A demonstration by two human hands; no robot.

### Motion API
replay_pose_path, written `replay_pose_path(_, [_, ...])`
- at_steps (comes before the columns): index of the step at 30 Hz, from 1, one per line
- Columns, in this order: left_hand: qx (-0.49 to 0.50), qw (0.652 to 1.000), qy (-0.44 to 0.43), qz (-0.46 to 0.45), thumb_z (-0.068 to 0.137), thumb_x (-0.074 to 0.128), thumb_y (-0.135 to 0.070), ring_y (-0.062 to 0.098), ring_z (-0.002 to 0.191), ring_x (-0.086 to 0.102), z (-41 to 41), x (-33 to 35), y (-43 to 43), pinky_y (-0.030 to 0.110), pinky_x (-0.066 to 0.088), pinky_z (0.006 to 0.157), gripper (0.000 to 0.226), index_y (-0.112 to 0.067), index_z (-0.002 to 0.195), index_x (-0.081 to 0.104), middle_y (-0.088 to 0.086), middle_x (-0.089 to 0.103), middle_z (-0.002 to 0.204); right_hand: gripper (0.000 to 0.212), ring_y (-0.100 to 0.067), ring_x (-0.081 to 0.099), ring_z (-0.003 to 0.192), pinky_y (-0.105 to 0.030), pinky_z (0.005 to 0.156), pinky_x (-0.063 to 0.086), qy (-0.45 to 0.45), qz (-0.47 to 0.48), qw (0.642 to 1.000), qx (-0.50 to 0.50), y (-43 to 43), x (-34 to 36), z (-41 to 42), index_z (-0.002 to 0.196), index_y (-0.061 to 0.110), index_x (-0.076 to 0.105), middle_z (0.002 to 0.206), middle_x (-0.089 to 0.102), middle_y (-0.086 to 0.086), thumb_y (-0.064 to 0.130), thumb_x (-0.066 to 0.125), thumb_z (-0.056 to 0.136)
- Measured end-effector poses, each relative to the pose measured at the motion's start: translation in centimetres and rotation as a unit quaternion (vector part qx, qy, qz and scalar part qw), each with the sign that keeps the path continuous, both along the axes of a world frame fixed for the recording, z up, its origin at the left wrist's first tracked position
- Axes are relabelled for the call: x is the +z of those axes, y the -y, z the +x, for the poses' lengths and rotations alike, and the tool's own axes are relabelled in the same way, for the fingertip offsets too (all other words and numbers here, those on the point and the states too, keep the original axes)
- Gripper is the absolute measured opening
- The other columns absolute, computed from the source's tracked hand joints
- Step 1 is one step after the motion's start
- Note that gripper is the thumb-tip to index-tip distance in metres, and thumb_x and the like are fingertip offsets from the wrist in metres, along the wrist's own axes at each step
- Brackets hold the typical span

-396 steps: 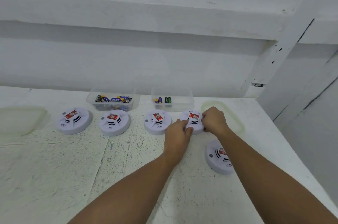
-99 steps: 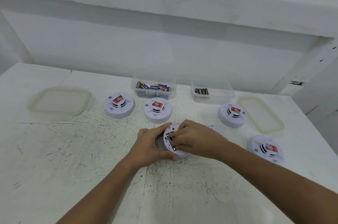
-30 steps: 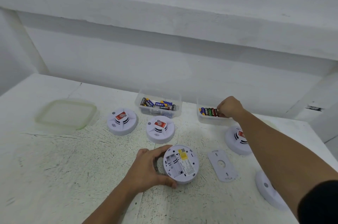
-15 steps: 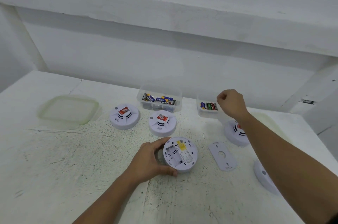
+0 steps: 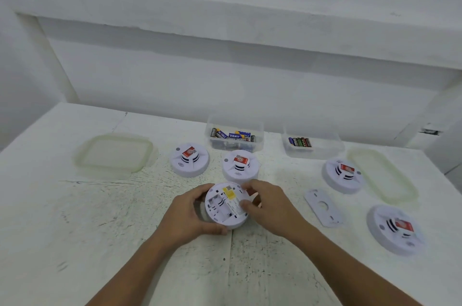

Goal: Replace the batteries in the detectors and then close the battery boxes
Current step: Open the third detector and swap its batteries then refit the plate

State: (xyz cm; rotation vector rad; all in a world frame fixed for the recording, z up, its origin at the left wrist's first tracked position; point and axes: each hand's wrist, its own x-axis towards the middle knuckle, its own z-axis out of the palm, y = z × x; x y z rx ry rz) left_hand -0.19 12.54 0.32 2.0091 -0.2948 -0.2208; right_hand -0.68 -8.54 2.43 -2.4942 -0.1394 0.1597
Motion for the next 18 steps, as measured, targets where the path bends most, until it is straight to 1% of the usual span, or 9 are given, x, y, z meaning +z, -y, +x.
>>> replay_pose_path(2, [0.004,1.0,0.008,0.007,0.041,0.097,-0.024,-0.014,0.096,0.057,0.1,0.0,-1.1,0.001,0.043,0.071,0.08,-0.048,0.105,0.057,-0.039,0.061,0.099,0.028,-0.007,0.059,0.078,-0.019,0.07,0.046,0.006,-0.006,1.0,0.015,-0.9,0.4,0.7,0.115,0.019,0.06,0.103,0.063,0.006,0.031,0.059,0.09])
replay_pose_path(6, [-0.001,1.0,0.023,0.002,0.044,0.096,-0.021,-0.014,0.096,0.058,0.5,-0.1,-2.7,0.001,0.043,0.072,0.078,-0.05,0.104,0.056,-0.04,0.062,0.099,0.014,0.003,0.05,0.067,-0.011,0.062,0.039,0.049,-0.009,0.998,0.027,-2.4,2.7,4.1,0.094,0.011,0.069,0.084,0.064,0.006,0.021,0.058,0.091])
replay_pose_path(9, [-0.012,0.999,0.035,0.002,0.043,0.097,-0.023,-0.012,0.096,0.059,0.9,-0.6,-2.9,0.003,0.045,0.074,0.079,-0.048,0.106,0.055,-0.039,0.062,0.101,0.014,-0.006,0.053,0.065,-0.008,0.058,0.035,0.116,-0.011,0.993,0.008,-3.2,4.6,8.5,0.089,0.004,0.068,0.083,0.068,-0.005,0.009,0.055,0.089])
replay_pose_path(10, [-0.015,0.999,0.038,0.003,0.043,0.097,-0.026,-0.012,0.097,0.06,1.2,-0.8,-3.1,0.003,0.045,0.075,0.08,-0.048,0.107,0.055,-0.039,0.061,0.103,0.016,-0.012,0.056,0.069,-0.013,0.06,0.039,0.125,-0.026,0.992,0.0,-3.5,4.9,10.2,0.09,0.003,0.068,0.085,0.069,-0.008,0.006,0.052,0.088])
replay_pose_path(12, [-0.023,0.999,0.042,0.004,0.043,0.096,-0.032,-0.01,0.098,0.06,1.5,-1.3,-3.2,0.007,0.048,0.079,0.081,-0.047,0.111,0.054,-0.036,0.062,0.105,0.021,-0.022,0.06,0.085,-0.026,0.072,0.047,0.118,-0.063,0.991,-0.008,-4.1,5.3,13.4,0.093,0.002,0.067,0.093,0.068,-0.01,0.001,0.048,0.087])
replay_pose_path(13, [-0.027,0.999,0.044,0.007,0.043,0.096,-0.037,-0.008,0.098,0.061,1.6,-1.5,-3.2,0.012,0.05,0.081,0.081,-0.046,0.113,0.055,-0.033,0.064,0.105,0.023,-0.025,0.061,0.091,-0.029,0.078,0.048,0.107,-0.078,0.991,-0.007,-4.2,5.4,14.7,0.096,0.002,0.067,0.099,0.068,-0.011,-0.001,0.046,0.086])
replay_pose_path(15, [-0.032,0.998,0.043,0.01,0.044,0.094,-0.045,-0.005,0.1,0.062,1.9,-1.9,-3.3,0.024,0.053,0.088,0.083,-0.041,0.118,0.057,-0.028,0.066,0.107,0.027,-0.026,0.061,0.099,-0.028,0.082,0.048,0.074,-0.091,0.993,-0.009,-4.7,5.1,17.0,0.102,0.001,0.067,0.109,0.066,-0.012,-0.005,0.045,0.086])
replay_pose_path(17, [-0.035,0.998,0.048,0.013,0.045,0.091,-0.052,-0.004,0.103,0.061,2.0,-2.2,-3.4,0.035,0.051,0.093,0.086,-0.04,0.122,0.056,-0.027,0.066,0.109,0.03,-0.026,0.06,0.106,-0.024,0.081,0.045,0.034,-0.094,0.995,-0.013,-5.4,4.6,18.7,0.109,0.0,0.065,0.118,0.064,-0.012,-0.005,0.047,0.086])
replay_pose_path(18, [-0.037,0.998,0.053,0.016,0.045,0.09,-0.055,-0.003,0.104,0.061,2.0,-2.3,-3.4,0.039,0.049,0.095,0.086,-0.04,0.122,0.055,-0.027,0.065,0.109,0.03,-0.028,0.059,0.109,-0.025,0.083,0.046,0.015,-0.097,0.995,-0.016,-5.9,4.4,19.3,0.113,-0.002,0.064,0.122,0.062,-0.015,-0.003,0.049,0.087])
